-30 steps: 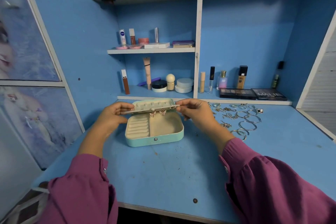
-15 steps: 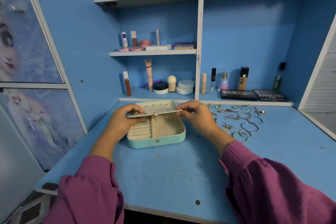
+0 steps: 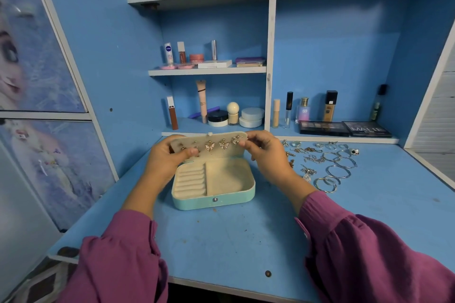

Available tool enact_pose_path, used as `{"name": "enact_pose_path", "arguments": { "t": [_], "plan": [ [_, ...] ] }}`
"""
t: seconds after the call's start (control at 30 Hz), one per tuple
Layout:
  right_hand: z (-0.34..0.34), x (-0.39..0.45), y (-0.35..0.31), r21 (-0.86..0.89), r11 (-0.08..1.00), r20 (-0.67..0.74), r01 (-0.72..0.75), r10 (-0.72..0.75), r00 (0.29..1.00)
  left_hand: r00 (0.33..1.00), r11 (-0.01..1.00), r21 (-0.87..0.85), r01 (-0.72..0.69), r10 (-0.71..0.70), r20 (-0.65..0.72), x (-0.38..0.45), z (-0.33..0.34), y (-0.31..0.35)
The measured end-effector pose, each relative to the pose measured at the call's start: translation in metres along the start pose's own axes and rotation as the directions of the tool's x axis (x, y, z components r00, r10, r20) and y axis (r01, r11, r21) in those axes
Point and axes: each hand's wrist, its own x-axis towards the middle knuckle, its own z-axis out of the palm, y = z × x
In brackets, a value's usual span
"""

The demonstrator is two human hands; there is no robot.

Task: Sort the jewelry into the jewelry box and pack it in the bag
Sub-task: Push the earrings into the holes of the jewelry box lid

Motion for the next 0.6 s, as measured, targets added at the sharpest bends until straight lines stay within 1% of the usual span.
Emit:
{"name": "enact_pose_path", "arguments": {
  "t": [0.1,0.2,0.37,0.47,0.6],
  "plan": [
    [0.001,0.002,0.005,-0.075,0.997,0.005,-0.020,0.020,1.000,0.998,0.997,-0.067,0.025,-0.028,-0.049,0.000,0.002,0.001],
    [0.001,0.001,0.006,-0.161,0.986,0.025,-0.046,0.051,0.998,0.996,0.997,-0.063,0.037,-0.042,-0.077,0.003,-0.001,-0.001],
    [0.001,-0.004,0.002,-0.247,0.966,0.094,-0.077,0.103,0.990,0.992,0.996,-0.062,0.065,-0.071,-0.103,0.009,-0.007,-0.011],
    [0.003,-0.004,0.003,-0.314,0.943,0.097,-0.108,0.146,0.985,0.988,0.993,-0.064,0.103,-0.109,-0.106,0.012,-0.008,-0.015],
    [0.005,-0.005,0.006,-0.383,0.918,0.101,-0.101,0.150,0.983,0.988,0.991,-0.049,0.127,-0.131,-0.084,0.013,-0.007,-0.018]
  ]
}}
